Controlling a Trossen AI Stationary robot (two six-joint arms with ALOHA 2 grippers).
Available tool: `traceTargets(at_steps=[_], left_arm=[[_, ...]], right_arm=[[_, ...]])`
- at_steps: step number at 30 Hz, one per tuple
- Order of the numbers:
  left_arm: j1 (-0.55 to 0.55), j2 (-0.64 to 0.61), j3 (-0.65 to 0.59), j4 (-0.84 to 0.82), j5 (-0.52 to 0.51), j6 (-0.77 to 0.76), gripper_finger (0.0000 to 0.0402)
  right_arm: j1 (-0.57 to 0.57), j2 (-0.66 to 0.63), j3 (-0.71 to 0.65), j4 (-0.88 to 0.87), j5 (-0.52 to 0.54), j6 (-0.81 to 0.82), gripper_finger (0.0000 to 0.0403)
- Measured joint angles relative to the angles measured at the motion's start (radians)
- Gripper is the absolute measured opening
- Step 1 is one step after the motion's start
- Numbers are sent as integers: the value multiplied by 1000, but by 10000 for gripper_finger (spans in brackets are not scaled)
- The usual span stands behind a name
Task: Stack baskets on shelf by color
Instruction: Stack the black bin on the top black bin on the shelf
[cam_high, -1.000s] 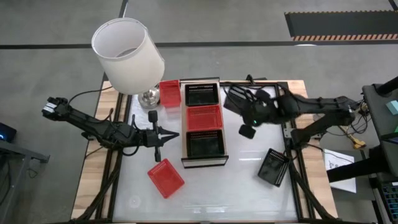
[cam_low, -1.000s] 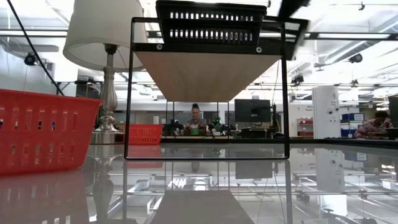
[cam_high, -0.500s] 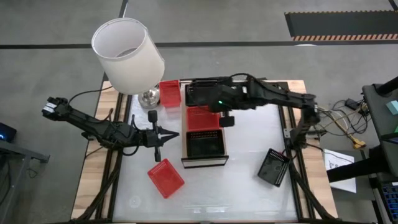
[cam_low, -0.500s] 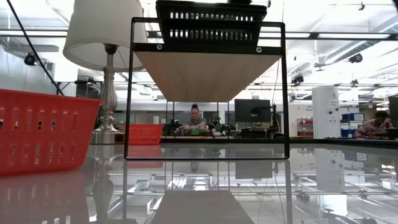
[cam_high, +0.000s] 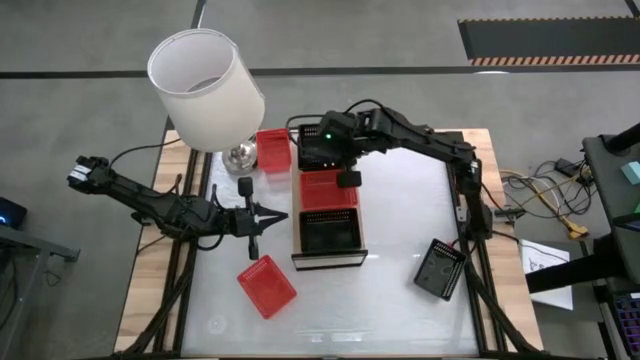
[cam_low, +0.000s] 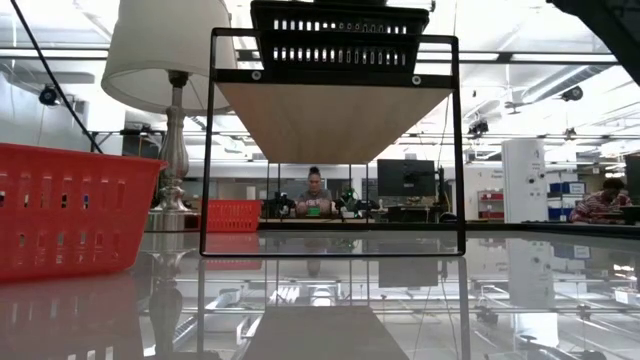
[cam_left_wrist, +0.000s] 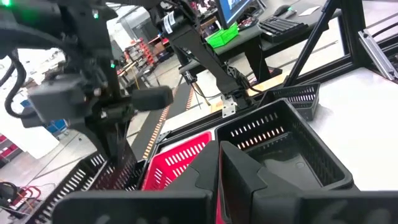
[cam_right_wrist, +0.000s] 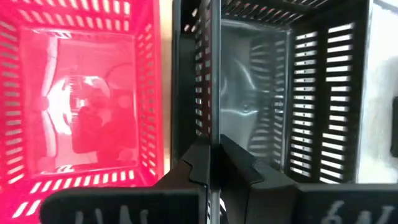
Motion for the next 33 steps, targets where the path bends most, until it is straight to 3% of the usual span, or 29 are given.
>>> traceTargets(at_steps=[25,33], left_arm=[[0,0,-1,0,0,1,0],[0,0,-1,1,0,2,0]], right_arm=[[-7,72,-1,16,0,53,13],[-7,73,-1,16,0,54,66]])
